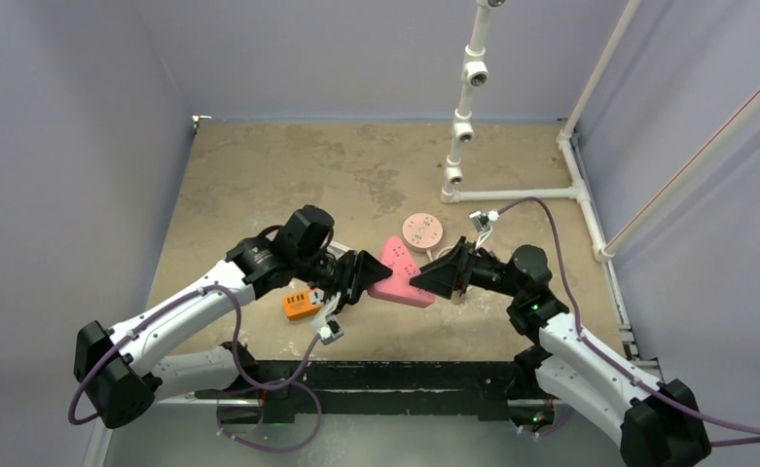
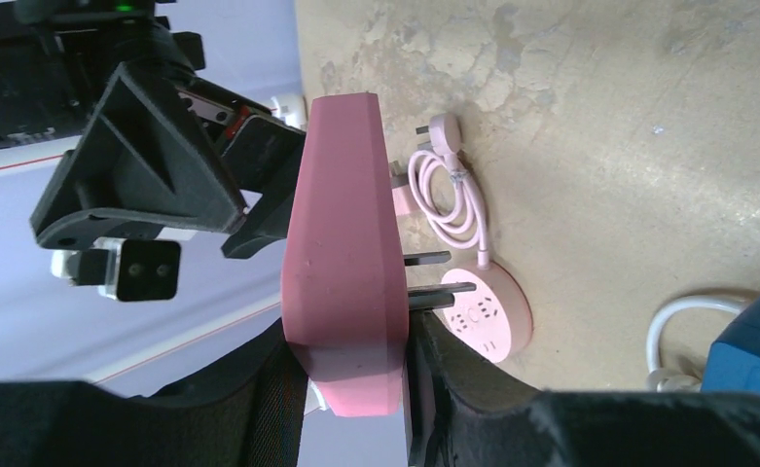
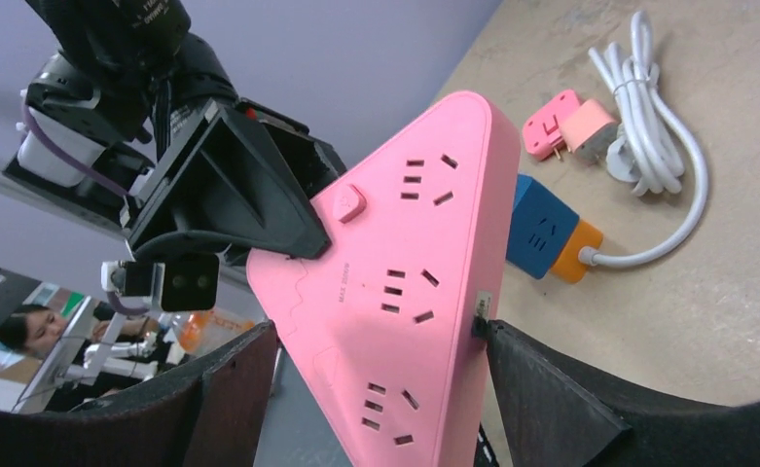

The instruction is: Insert the plug

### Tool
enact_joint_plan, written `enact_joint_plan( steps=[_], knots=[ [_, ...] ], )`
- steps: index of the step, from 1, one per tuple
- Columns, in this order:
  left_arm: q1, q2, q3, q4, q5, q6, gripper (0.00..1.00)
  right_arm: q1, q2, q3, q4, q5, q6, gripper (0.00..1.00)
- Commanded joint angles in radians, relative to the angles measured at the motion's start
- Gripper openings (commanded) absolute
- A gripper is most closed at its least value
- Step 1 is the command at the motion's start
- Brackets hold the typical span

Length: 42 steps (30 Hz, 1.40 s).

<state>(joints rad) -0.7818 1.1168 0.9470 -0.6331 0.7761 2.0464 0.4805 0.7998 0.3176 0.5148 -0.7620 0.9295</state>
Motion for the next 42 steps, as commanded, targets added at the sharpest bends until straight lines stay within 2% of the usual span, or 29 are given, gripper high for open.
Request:
enact_joint_plan(
  steps=[1, 9, 13, 16, 18, 20, 21, 22, 23, 24, 25, 26, 28, 33, 37, 40, 42],
  knots=[
    [0.001, -0.037, 0.034, 0.186, 0.045, 0.318, 0.00, 0.012, 0.022, -0.017, 0.129, -0.121, 0.051, 0.81],
    [0.001, -0.041, 0.053, 0.164, 0.108, 0.447, 0.00, 0.001, 0.150, 0.026, 0.210, -0.146, 0.025, 0.79],
    [0.001, -0.038, 0.051, 0.139, 0.111, 0.476, 0.00, -0.010, 0.190, 0.017, 0.428, -0.210, 0.156, 0.66],
    [0.001, -0.046, 0.036, 0.124, 0.119, 0.483, 0.00, -0.028, 0.208, 0.026, 0.476, -0.229, 0.182, 0.61],
    [0.001, -0.049, 0.023, 0.122, 0.123, 0.483, 0.00, -0.041, 0.224, 0.016, 0.558, -0.250, 0.234, 0.51],
    [0.001, -0.043, 0.011, 0.129, 0.114, 0.481, 0.00, -0.045, 0.242, 0.000, 0.721, -0.262, 0.341, 0.28],
    [0.001, -0.037, 0.005, 0.136, 0.103, 0.473, 0.07, -0.046, 0.250, 0.001, 0.785, -0.270, 0.386, 0.13],
    [0.001, -0.029, -0.004, 0.155, 0.090, 0.444, 0.25, -0.046, 0.256, 0.008, 0.792, -0.273, 0.394, 0.00],
    [0.002, -0.022, -0.014, 0.191, 0.076, 0.395, 0.46, -0.046, 0.250, 0.014, 0.776, -0.273, 0.390, 0.00],
    [0.003, -0.012, -0.024, 0.231, 0.052, 0.338, 0.75, -0.046, 0.239, 0.017, 0.749, -0.265, 0.381, 0.00],
    [0.008, -0.001, -0.034, 0.280, 0.021, 0.260, 0.92, -0.047, 0.218, 0.021, 0.695, -0.243, 0.360, 0.00],
    [0.014, 0.010, -0.043, 0.321, 0.000, 0.191, 0.98, -0.050, 0.196, 0.028, 0.629, -0.219, 0.331, 0.00],
    [0.028, 0.043, -0.034, 0.342, -0.058, 0.063, 0.99, -0.074, 0.146, 0.053, 0.460, -0.173, 0.245, 0.00],
    [0.150, 0.133, -0.021, 0.242, -0.040, 0.058, 0.99, -0.207, 0.101, 0.156, 0.037, -0.058, 0.003, 0.00],
    [0.189, 0.172, 0.001, 0.169, -0.062, 0.036, 0.99, -0.310, 0.075, 0.237, -0.122, -0.006, -0.105, 0.00],
    [0.203, 0.212, 0.016, 0.170, -0.091, -0.007, 0.99, -0.330, 0.077, 0.288, -0.224, 0.051, -0.174, 0.00],
    [0.211, 0.256, 0.034, 0.169, -0.113, -0.026, 0.99, -0.336, 0.074, 0.323, -0.301, 0.146, -0.216, 0.00]
  ],
)
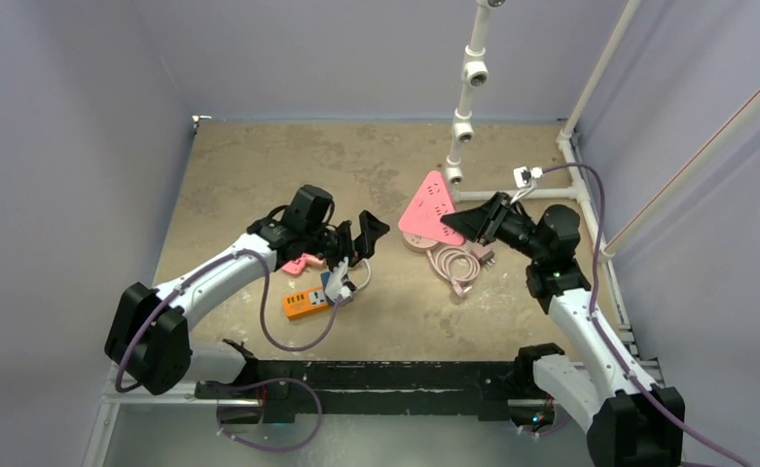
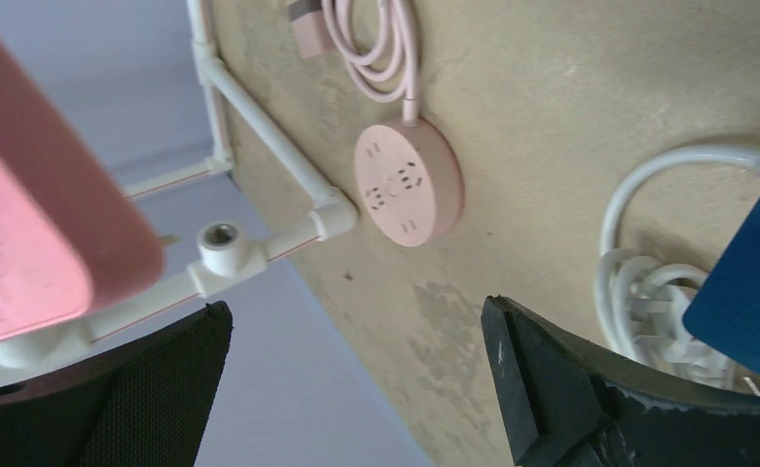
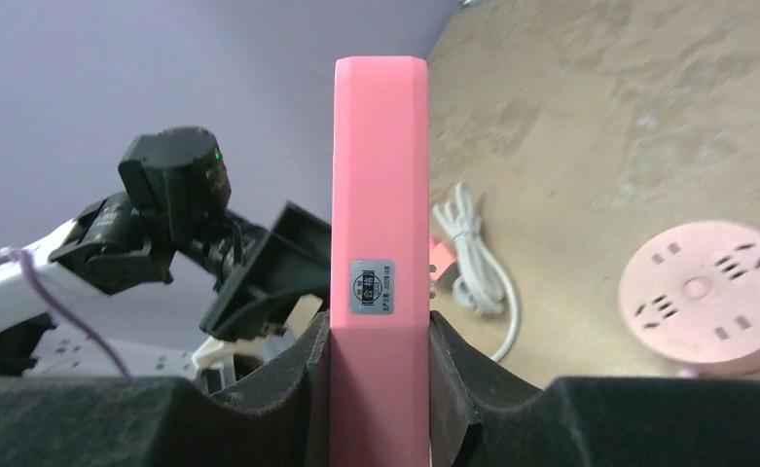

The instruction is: Insert the plug

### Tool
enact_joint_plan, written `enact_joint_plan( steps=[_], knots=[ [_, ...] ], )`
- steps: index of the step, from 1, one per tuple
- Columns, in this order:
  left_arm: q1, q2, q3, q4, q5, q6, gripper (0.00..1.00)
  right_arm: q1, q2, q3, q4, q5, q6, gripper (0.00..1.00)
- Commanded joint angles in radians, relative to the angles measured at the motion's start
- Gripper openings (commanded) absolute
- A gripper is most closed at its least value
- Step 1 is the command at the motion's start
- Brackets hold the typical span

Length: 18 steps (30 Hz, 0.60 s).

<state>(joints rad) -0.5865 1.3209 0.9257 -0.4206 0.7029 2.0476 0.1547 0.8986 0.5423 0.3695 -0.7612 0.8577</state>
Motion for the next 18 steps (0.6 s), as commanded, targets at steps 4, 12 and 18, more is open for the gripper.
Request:
enact_joint_plan(
  steps=[4, 12, 18],
  knots=[
    [0.018, 0.241, 0.250, -0.210, -0.048, -0.043, 0.99, -0.013, -0.054, 0.193, -0.307, 0.382, -0.193, 0.00],
    [-0.034, 0.659, 0.717, -0.566, -0.042, 0.098, 0.99, -0.017, -0.111, 0.284, -0.491, 0.677, -0.129, 0.00],
    [-0.124, 0.796, 0.834, -0.688, -0.144, 0.264, 0.99, -0.017, -0.108, 0.260, -0.495, 0.725, -0.117, 0.00]
  ],
)
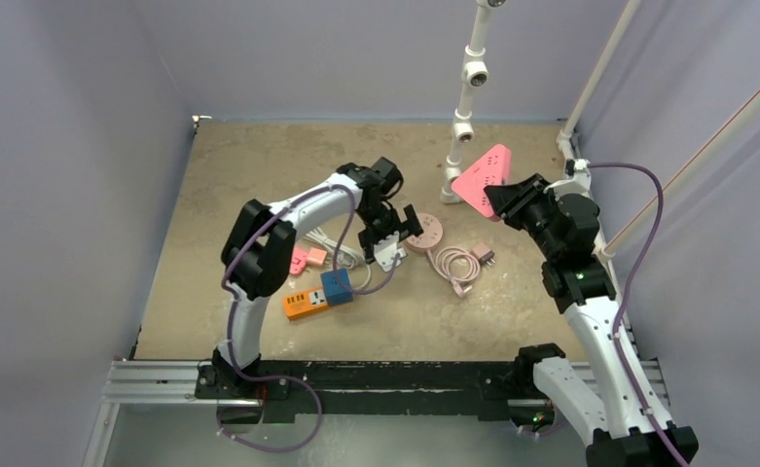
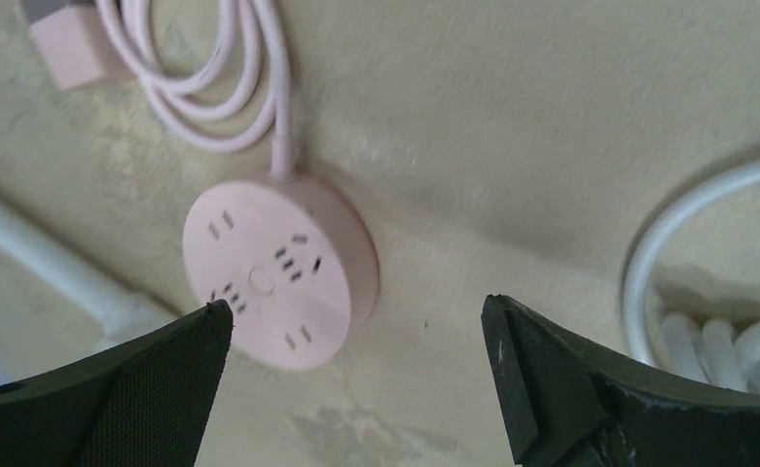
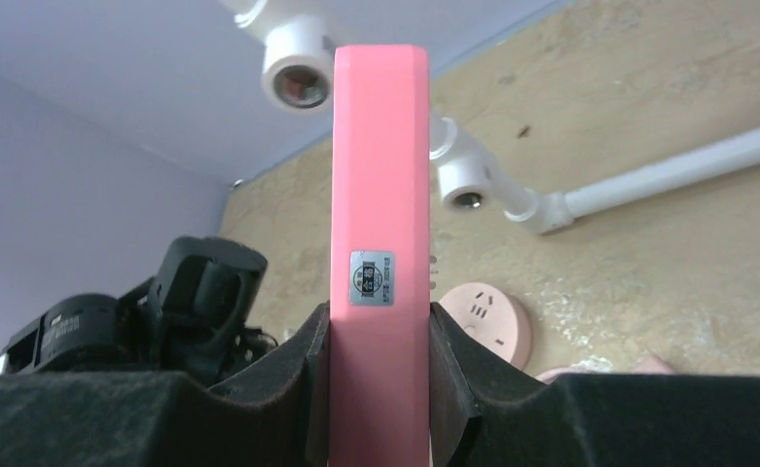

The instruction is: Insert the plug

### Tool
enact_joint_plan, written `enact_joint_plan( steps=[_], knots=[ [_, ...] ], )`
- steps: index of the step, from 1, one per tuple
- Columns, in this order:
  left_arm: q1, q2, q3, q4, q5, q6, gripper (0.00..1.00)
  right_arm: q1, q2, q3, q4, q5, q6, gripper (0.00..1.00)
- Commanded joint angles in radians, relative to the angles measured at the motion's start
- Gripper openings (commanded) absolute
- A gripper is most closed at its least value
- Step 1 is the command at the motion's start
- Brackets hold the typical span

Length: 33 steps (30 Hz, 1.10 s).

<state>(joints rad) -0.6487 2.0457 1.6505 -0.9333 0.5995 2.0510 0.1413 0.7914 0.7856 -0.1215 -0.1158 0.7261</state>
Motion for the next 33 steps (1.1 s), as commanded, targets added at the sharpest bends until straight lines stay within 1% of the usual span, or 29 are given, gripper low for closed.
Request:
enact_joint_plan(
  steps=[1, 3, 6, 10, 13, 14, 18, 22, 24, 26, 29, 30, 31, 32, 33],
  knots=[
    [-0.073, 0.102, 0.144, -0.199, -0.052, 0.273, 0.99, -0.004, 0.004, 0.017, -0.005, 0.087, 0.012, 0.00],
    [-0.089, 0.153, 0.200, -0.218, -0.063, 0.309, 0.99, -0.004, 0.004, 0.017, -0.007, 0.093, 0.010, 0.00],
    [-0.106, 0.199, 0.260, -0.200, -0.041, 0.311, 0.99, -0.005, -0.007, 0.007, -0.016, 0.094, 0.014, 0.00],
    [-0.118, 0.215, 0.257, -0.153, -0.049, 0.379, 0.99, -0.005, -0.023, -0.018, -0.021, 0.087, 0.020, 0.00],
    [-0.140, 0.227, 0.268, -0.125, -0.062, 0.374, 0.99, -0.005, -0.031, -0.036, -0.016, 0.078, 0.028, 0.00],
    [-0.149, 0.235, 0.278, -0.120, -0.074, 0.363, 0.99, -0.004, -0.034, -0.039, -0.015, 0.075, 0.029, 0.00],
    [-0.186, 0.270, 0.331, -0.073, -0.089, 0.242, 0.99, -0.004, -0.057, -0.043, -0.034, 0.087, 0.037, 0.00],
    [-0.200, 0.286, 0.336, -0.060, -0.104, 0.244, 0.99, -0.005, -0.080, -0.046, -0.056, 0.099, 0.042, 0.00],
    [-0.206, 0.292, 0.333, -0.040, -0.110, 0.215, 0.98, -0.005, -0.087, -0.044, -0.064, 0.105, 0.045, 0.00],
    [-0.219, 0.309, 0.358, -0.070, -0.160, 0.197, 0.91, -0.004, -0.093, -0.038, -0.070, 0.112, 0.049, 0.00],
    [-0.236, 0.351, 0.437, -0.139, -0.223, 0.123, 0.74, -0.005, -0.097, -0.030, -0.086, 0.113, 0.051, 0.00],
    [-0.239, 0.358, 0.457, -0.152, -0.236, 0.075, 0.65, -0.004, -0.099, -0.027, -0.090, 0.127, 0.052, 0.00],
    [-0.241, 0.360, 0.461, -0.156, -0.252, 0.036, 0.58, -0.004, -0.104, -0.025, -0.095, 0.131, 0.051, 0.00],
    [-0.240, 0.356, 0.455, -0.157, -0.267, 0.004, 0.54, -0.004, -0.108, -0.024, -0.097, 0.134, 0.051, 0.00],
    [-0.240, 0.351, 0.443, -0.155, -0.285, -0.022, 0.52, -0.003, -0.114, -0.022, -0.099, 0.134, 0.052, 0.00]
  ],
)
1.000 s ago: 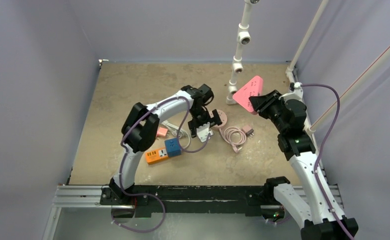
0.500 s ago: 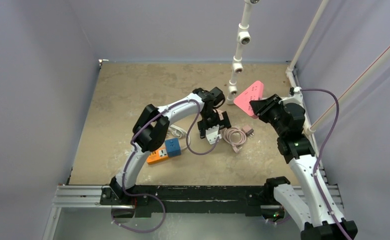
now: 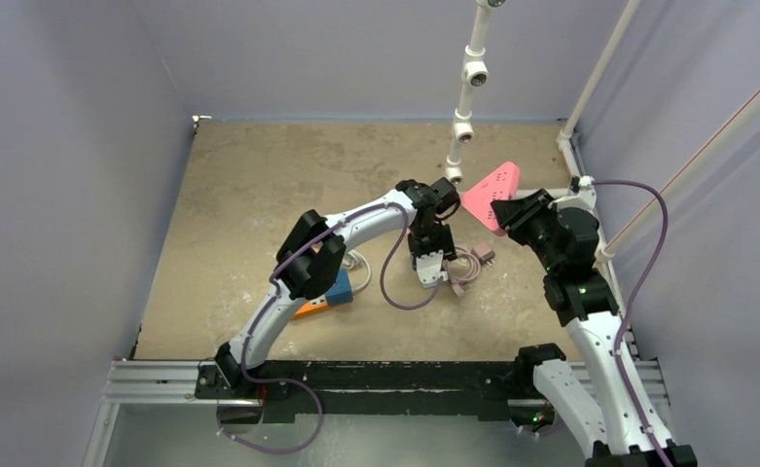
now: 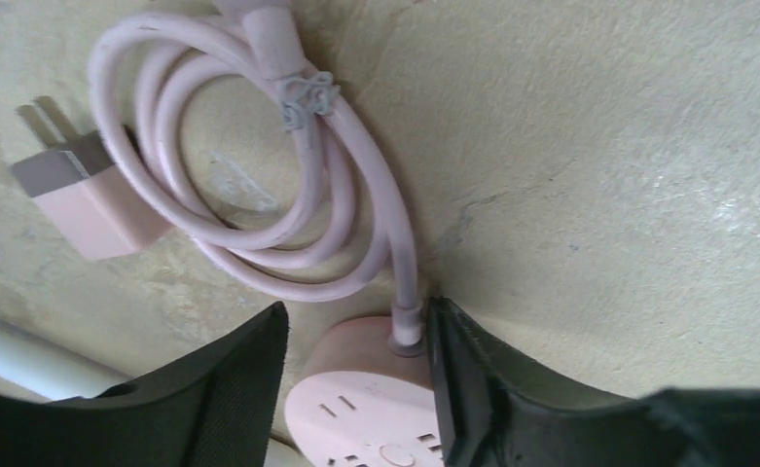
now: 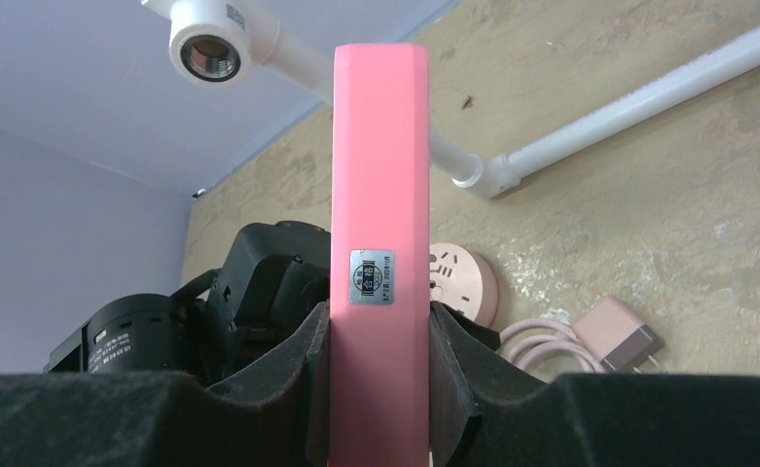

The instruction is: Insert the plug

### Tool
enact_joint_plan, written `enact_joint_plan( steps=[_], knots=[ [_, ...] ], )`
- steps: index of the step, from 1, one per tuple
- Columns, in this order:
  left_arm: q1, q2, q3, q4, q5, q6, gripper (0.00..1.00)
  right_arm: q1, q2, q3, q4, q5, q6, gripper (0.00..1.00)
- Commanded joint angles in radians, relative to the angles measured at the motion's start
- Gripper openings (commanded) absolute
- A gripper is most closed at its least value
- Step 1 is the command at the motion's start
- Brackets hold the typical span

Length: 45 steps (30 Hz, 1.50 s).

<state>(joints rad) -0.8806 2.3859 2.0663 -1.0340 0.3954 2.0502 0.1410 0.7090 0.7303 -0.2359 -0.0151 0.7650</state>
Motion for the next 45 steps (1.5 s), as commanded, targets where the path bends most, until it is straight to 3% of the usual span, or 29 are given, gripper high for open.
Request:
enact_joint_plan(
  steps=[1, 3, 10, 13, 18, 25, 36, 37, 43, 45],
  knots=[
    [-0.009, 0.003, 0.011, -0.046, -0.094, -0.053, 0.51, -0.003, -0.035, 0.035, 0.014, 0.033, 0.013, 0.00],
    [-0.008, -0.002, -0.009, -0.042, -0.125, -0.111, 0.46, -0.004, -0.041, 0.039, 0.013, 0.034, 0.014, 0.00],
    [-0.008, -0.013, -0.010, -0.167, -0.146, -0.385, 0.06, -0.003, -0.043, 0.050, 0.016, 0.026, 0.009, 0.00],
    [0.003, -0.067, -0.087, -0.151, -0.123, -0.597, 0.01, -0.003, -0.041, 0.043, 0.032, 0.017, 0.005, 0.00],
    [0.061, -0.170, -0.260, 0.057, -0.139, -1.064, 0.00, -0.004, -0.032, 0.023, 0.067, -0.018, -0.002, 0.00],
    [0.208, -0.129, -0.257, 0.176, -0.170, -1.583, 0.00, -0.004, -0.009, 0.014, 0.100, -0.046, -0.012, 0.00],
    [0.320, -0.083, -0.220, 0.259, -0.183, -1.873, 0.00, -0.003, -0.012, -0.053, 0.150, -0.097, -0.029, 0.00],
    [0.318, -0.080, -0.210, 0.267, -0.161, -1.909, 0.02, -0.004, -0.015, -0.066, 0.162, -0.115, -0.032, 0.00],
    [0.266, -0.102, -0.216, 0.301, -0.054, -2.037, 0.44, -0.004, -0.055, -0.154, 0.230, -0.227, -0.061, 0.00],
    [0.266, -0.117, -0.230, 0.300, -0.024, -2.042, 0.63, -0.003, -0.055, -0.182, 0.263, -0.267, -0.065, 0.00]
  ],
)
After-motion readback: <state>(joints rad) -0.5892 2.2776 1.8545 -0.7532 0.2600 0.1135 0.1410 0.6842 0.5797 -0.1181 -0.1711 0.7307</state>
